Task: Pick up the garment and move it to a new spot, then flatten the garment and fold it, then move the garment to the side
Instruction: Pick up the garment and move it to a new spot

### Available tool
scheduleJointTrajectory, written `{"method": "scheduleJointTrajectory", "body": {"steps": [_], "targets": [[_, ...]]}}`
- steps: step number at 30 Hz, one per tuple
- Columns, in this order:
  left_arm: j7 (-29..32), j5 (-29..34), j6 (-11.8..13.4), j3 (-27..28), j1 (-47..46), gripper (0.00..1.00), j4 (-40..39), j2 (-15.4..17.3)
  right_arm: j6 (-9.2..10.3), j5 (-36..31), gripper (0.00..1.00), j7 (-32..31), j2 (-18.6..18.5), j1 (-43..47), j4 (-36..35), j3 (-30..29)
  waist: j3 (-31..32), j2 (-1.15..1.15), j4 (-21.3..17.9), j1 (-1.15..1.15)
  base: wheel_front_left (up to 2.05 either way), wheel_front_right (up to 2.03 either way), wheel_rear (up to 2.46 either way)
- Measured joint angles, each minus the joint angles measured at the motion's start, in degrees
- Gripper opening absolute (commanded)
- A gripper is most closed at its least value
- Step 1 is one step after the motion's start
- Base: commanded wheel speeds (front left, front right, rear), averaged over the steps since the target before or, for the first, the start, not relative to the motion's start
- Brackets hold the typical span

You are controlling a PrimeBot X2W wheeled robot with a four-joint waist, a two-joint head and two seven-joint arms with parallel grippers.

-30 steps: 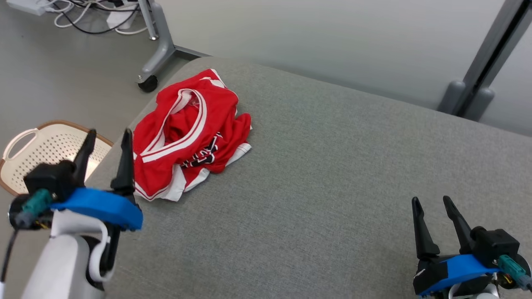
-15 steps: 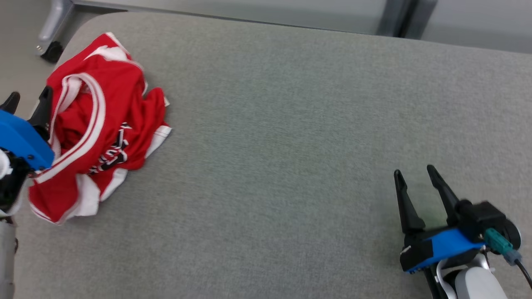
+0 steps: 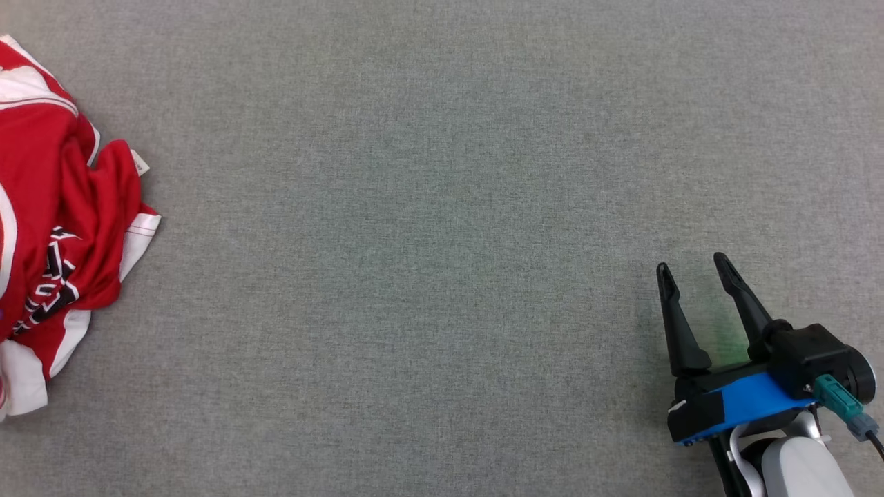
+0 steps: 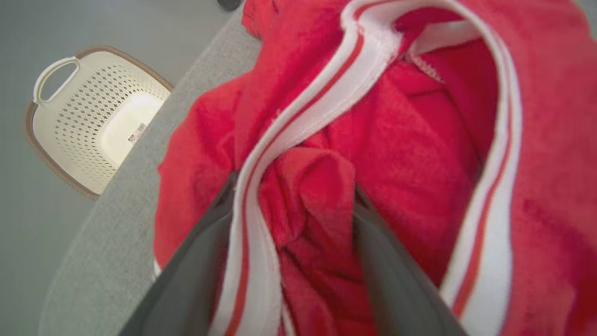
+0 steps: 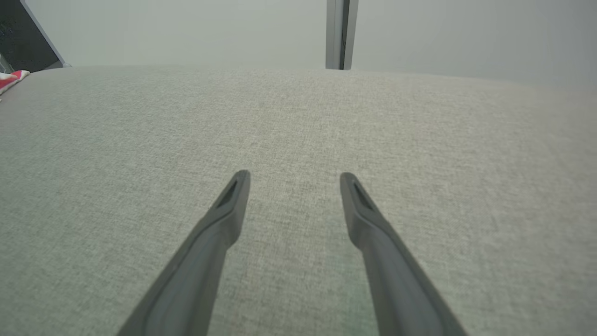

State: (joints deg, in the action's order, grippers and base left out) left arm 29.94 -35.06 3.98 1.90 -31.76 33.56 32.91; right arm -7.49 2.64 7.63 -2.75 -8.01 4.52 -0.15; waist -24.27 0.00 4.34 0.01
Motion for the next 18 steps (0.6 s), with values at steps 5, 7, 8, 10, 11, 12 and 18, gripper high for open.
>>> {"method": "scheduleJointTrajectory", "body": {"steps": [5, 7, 8, 10, 11, 12, 18], "targets": [[1.9, 0.3, 2.0, -0.5, 1.8, 0.00, -0.4, -0.7, 0.00, 0.0, 1.00, 0.4, 0.0, 0.1, -0.2, -0.3, 0.6, 0.00, -0.4, 0.00, 0.00, 0.00, 0.00], [0.9, 0.6, 1.7, -0.9, 2.0, 0.00, -1.4, -0.6, 0.00, 0.0, 1.00, 0.8, 0.0, 0.1, -0.2, -0.4, 1.5, 0.00, -0.1, 0.00, 0.00, 0.00, 0.00], [0.4, 0.9, 1.5, -1.0, 2.0, 0.00, -1.9, -0.4, 0.00, 0.0, 1.00, 1.3, 0.0, 0.1, -0.1, -0.3, 2.0, 0.00, 0.1, 0.00, 0.00, 0.00, 0.00], [-0.3, 1.3, 0.9, -1.3, 1.8, 0.00, -3.1, 0.0, 0.00, 0.0, 1.00, 1.8, 0.0, 0.1, 0.3, -0.2, 3.3, 0.00, 0.6, -0.01, 0.00, 0.00, 0.00], [-0.7, 1.4, 0.6, -1.5, 1.6, 0.00, -3.9, 0.2, 0.00, 0.0, 1.00, 2.0, 0.0, 0.2, 0.7, -0.2, 4.0, 0.00, 0.8, -0.01, 0.00, 0.00, 0.00], [-1.1, 1.5, 0.1, -1.8, 1.1, 0.00, -4.5, 0.5, 0.00, 0.1, 1.00, 2.1, 0.0, 0.3, 1.1, -0.2, 4.9, 0.00, 1.0, -0.01, 0.00, 0.00, 0.00], [-1.2, 2.8, -2.4, -3.8, -2.8, 0.00, -9.8, 2.2, 0.00, 2.3, 1.00, 3.1, 0.0, 1.6, 3.9, -0.2, 10.8, 0.00, 2.3, -0.02, 0.00, 0.00, 0.00]]}}
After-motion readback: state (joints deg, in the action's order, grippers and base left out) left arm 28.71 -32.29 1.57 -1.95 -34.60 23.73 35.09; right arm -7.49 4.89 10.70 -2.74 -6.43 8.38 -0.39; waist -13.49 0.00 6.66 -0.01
